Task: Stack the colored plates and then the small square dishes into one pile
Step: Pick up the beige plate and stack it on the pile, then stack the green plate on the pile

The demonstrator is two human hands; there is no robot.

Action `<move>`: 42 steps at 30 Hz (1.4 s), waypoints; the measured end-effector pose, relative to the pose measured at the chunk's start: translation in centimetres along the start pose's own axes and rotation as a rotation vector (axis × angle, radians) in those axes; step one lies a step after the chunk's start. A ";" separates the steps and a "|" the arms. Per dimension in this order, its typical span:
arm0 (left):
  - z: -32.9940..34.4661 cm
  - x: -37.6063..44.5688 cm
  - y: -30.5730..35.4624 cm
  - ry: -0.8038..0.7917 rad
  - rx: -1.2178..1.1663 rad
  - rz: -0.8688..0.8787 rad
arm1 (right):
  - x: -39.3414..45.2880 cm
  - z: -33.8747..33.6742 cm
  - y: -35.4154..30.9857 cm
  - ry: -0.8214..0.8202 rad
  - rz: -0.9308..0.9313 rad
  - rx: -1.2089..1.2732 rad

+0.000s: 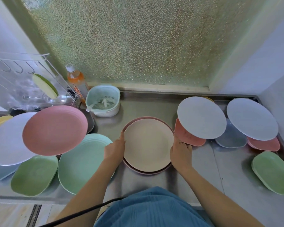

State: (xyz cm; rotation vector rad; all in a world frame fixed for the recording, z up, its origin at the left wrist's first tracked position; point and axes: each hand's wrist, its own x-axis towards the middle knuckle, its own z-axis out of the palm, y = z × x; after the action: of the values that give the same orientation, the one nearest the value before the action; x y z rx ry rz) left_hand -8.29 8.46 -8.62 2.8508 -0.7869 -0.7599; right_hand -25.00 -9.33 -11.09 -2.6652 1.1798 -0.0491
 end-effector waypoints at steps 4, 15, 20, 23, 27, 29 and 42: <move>0.5 0.2 -0.1 0.024 0.035 0.003 | 0.2 0.1 0.0 0.032 -0.050 -0.042; 0.5 -1.5 -5.4 0.242 -0.114 -0.159 | -1.3 0.8 -5.3 0.155 -0.498 -0.107; 0.5 -3.0 -9.8 0.325 -0.187 -0.352 | -4.1 2.2 -10.5 0.058 -0.984 -0.081; 0.7 -4.0 -12.1 0.354 -0.183 -0.390 | -5.9 3.7 -12.9 -0.020 -1.245 -0.109; 0.2 -4.9 -14.0 0.405 -0.172 -0.376 | -6.5 5.3 -14.5 -0.105 -1.300 -0.224; -0.3 -4.9 -14.8 0.426 -0.175 -0.371 | -6.4 5.5 -15.0 -0.115 -1.275 -0.279; -0.2 -4.9 -17.9 0.464 -0.096 -0.253 | -3.8 2.9 -14.4 0.172 -1.224 -0.131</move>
State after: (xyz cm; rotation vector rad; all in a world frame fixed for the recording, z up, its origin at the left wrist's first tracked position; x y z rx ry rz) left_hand -3.63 26.32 -10.02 2.8909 -0.3221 -0.1287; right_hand -16.76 3.33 -10.57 -3.0734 -0.5794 -0.4006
